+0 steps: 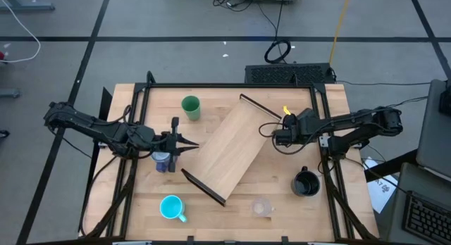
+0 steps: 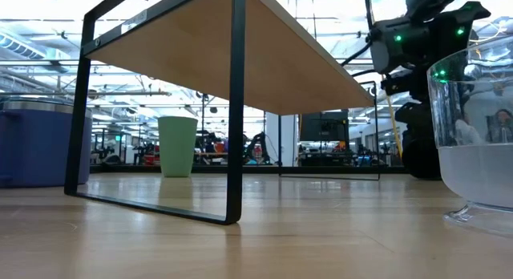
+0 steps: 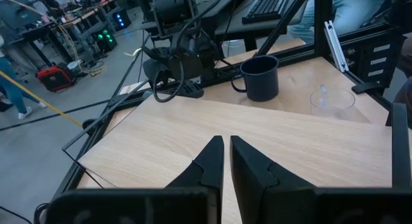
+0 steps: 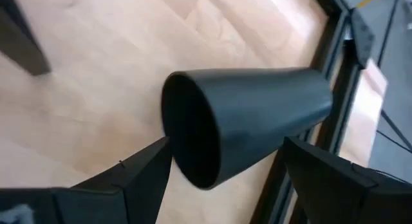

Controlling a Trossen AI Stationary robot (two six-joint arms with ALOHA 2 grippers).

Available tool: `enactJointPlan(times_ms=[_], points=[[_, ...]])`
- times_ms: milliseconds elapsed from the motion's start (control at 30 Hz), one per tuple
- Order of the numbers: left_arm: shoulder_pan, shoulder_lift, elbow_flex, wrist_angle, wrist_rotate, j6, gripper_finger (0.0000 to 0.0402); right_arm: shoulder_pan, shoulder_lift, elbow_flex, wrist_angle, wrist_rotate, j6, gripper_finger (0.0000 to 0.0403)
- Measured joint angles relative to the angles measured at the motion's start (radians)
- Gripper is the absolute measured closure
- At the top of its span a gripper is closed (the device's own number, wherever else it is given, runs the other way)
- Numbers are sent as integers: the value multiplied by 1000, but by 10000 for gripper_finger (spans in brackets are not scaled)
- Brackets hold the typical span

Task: Stack small to large cups/mugs on shelf
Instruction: Put the black cup on the shelf

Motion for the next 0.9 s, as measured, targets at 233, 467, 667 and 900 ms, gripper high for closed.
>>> enactJointPlan(times_ms=[233,467,667,900], points=[[0,0,0,-2,0,0,371,-32,9,0,5,10,-45,143],[0,0,0,-5,0,1,371,-59,58,0,35,10,-99,187],[0,0,0,-5,0,2,371,-68,86,0,34,16,-106,213],[0,0,0,-6,0,5,371,-68,104,0,32,32,-103,257]])
